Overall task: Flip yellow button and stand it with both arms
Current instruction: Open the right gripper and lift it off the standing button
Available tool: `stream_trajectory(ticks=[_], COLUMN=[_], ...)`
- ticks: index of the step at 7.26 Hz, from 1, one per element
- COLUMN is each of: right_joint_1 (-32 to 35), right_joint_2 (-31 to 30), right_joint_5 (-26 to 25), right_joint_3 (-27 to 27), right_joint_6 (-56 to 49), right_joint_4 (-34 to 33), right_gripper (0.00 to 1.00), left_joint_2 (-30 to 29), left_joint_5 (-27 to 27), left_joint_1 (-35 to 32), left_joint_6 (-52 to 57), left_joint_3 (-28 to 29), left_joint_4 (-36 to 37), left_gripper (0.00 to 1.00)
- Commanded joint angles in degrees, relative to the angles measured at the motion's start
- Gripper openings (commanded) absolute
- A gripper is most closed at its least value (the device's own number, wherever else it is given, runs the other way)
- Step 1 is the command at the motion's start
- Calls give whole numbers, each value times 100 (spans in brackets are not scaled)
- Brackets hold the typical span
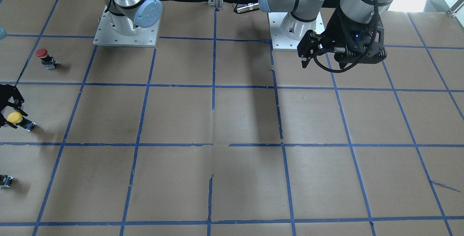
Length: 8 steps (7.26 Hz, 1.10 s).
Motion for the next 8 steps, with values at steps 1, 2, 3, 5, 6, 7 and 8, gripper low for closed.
stream_trajectory(ticks=[1, 2, 3, 5, 6, 7, 8], right_joint_1=[6, 6, 14, 232, 565, 1029, 1356], right_joint_2=[15, -46, -169, -816, -1194, -1581, -1837], right_joint_5=[123, 114, 106, 105, 88, 10, -252], right_joint_3=[1, 1, -8, 1, -43, -43, -43], right_joint_6=[-4, 39, 92, 1445, 2769, 4035, 5300], right_joint_4=[15, 59, 77, 416, 846, 1050, 1209], right_gripper=[88, 89, 89, 91, 99, 99, 99], left_joint_2=[-30, -30, -12, -12, -21, -21, -12], left_joint_5=[-47, -65, -100, -30, -30, -30, -30], left_joint_1=[5, 5, -21, -56, -57, -57, -57], left_joint_6=[0, 0, -35, -18, -18, -26, -18], left_joint_3=[46, 54, 20, 11, 19, 28, -24], left_joint_4=[18, 36, 45, 62, 62, 62, 62], left_gripper=[100, 100, 100, 100, 100, 100, 100])
